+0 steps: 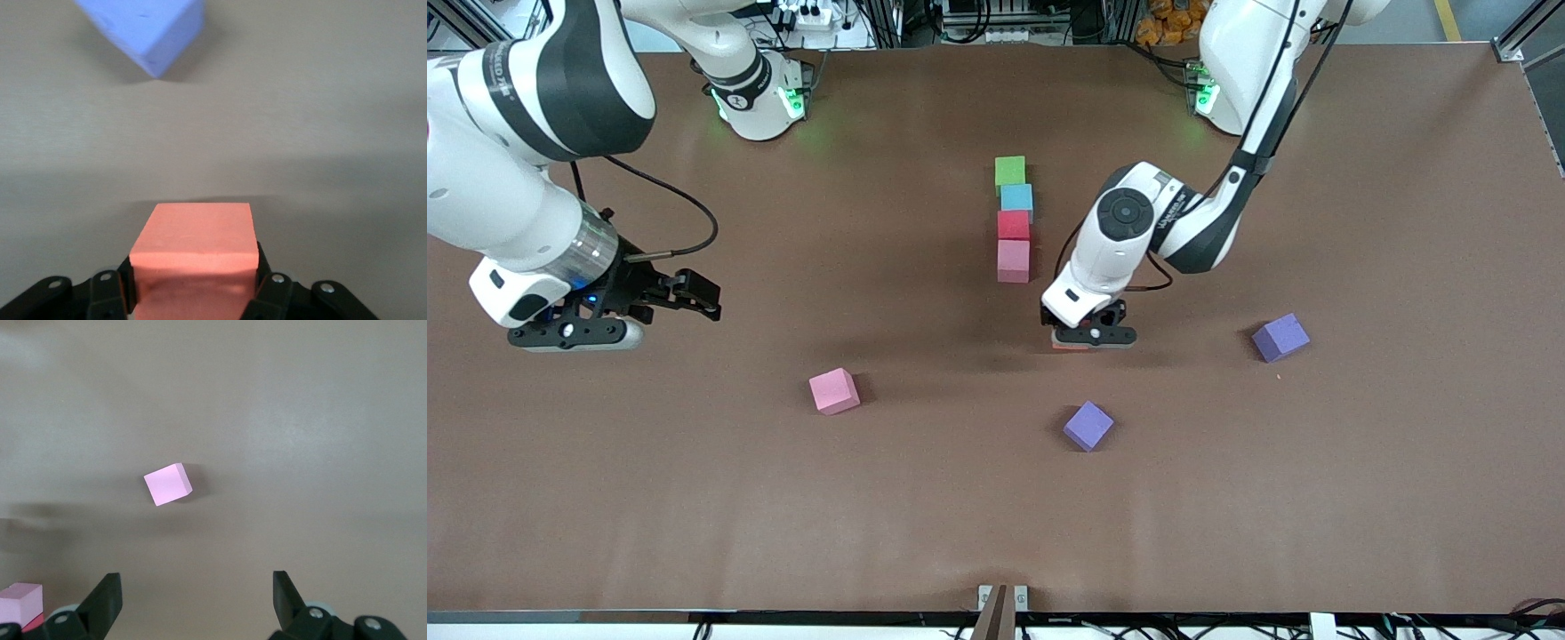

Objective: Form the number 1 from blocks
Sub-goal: 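Place the orange block beside the pink block with the left gripper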

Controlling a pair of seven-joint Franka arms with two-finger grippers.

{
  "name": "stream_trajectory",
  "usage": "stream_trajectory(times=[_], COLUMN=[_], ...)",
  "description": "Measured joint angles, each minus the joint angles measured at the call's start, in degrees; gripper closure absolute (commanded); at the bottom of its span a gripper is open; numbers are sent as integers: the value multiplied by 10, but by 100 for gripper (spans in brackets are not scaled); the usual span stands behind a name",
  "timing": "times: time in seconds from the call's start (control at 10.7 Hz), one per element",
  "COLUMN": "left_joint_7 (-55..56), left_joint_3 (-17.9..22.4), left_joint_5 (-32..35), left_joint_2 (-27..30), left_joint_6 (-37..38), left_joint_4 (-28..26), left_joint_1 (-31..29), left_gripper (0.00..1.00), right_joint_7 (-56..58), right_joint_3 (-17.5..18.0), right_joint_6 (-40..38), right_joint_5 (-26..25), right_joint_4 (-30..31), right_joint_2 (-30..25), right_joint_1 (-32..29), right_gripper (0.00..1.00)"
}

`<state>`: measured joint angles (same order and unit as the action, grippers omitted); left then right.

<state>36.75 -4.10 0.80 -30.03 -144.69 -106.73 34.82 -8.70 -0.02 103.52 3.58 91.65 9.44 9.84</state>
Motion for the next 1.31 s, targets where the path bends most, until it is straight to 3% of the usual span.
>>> stream_trajectory(times=[0.47, 1.31], left_joint_7=[25, 38], left_joint_3=[0, 0], left_joint_5=[-34, -44], left_joint_2=[-41, -58], left_joint_6=[1, 60], left_joint_4=[42, 49], left_joint_1=[55, 78], left_gripper=[100, 100], right_joint_7=[46, 82], right_joint_3=[1, -16], right_joint_6=[-51, -82], right_joint_5=[-13, -17], right_joint_4=[-32, -48], right_joint_2=[-12, -24], right_joint_1=[-36, -56], right_gripper=[0, 0])
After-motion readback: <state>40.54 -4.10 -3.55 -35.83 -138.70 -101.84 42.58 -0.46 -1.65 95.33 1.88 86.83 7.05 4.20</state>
